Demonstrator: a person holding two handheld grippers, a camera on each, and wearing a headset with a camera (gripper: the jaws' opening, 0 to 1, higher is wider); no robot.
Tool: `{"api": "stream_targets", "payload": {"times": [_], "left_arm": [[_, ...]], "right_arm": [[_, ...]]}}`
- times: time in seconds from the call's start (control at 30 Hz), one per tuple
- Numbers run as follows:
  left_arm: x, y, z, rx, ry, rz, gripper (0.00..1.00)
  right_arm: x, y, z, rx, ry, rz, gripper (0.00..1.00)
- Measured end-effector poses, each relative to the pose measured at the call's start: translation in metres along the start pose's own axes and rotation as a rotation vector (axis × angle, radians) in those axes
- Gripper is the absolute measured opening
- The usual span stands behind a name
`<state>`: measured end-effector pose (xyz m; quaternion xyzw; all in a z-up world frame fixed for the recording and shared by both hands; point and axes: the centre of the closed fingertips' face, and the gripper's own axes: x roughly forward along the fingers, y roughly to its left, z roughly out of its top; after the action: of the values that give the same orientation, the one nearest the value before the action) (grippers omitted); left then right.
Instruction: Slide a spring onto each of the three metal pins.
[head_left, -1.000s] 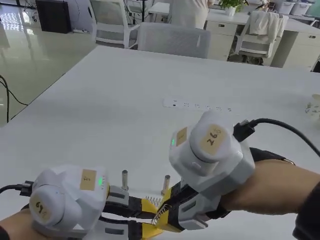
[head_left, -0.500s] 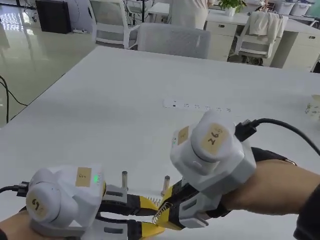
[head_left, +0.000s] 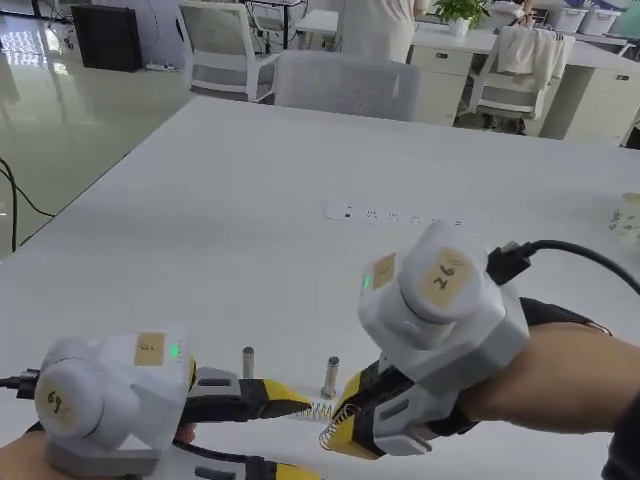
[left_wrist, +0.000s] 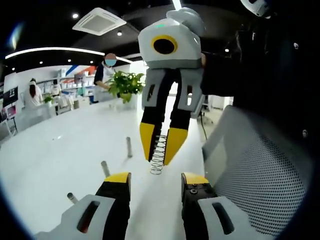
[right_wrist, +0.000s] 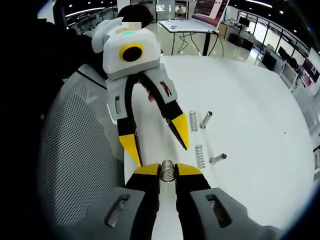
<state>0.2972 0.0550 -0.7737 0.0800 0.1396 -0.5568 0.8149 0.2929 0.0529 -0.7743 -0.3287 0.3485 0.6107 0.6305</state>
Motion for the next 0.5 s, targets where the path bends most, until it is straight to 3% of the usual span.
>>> {"api": "stream_targets", "payload": {"times": [0.5], "left_arm": [[-0.019,0.014,0.0,-0.036,-0.036,0.093,0.47]], "right_arm": [[-0.011,-0.01,-0.014,0.035,0.01,-0.024,0.09]]}}
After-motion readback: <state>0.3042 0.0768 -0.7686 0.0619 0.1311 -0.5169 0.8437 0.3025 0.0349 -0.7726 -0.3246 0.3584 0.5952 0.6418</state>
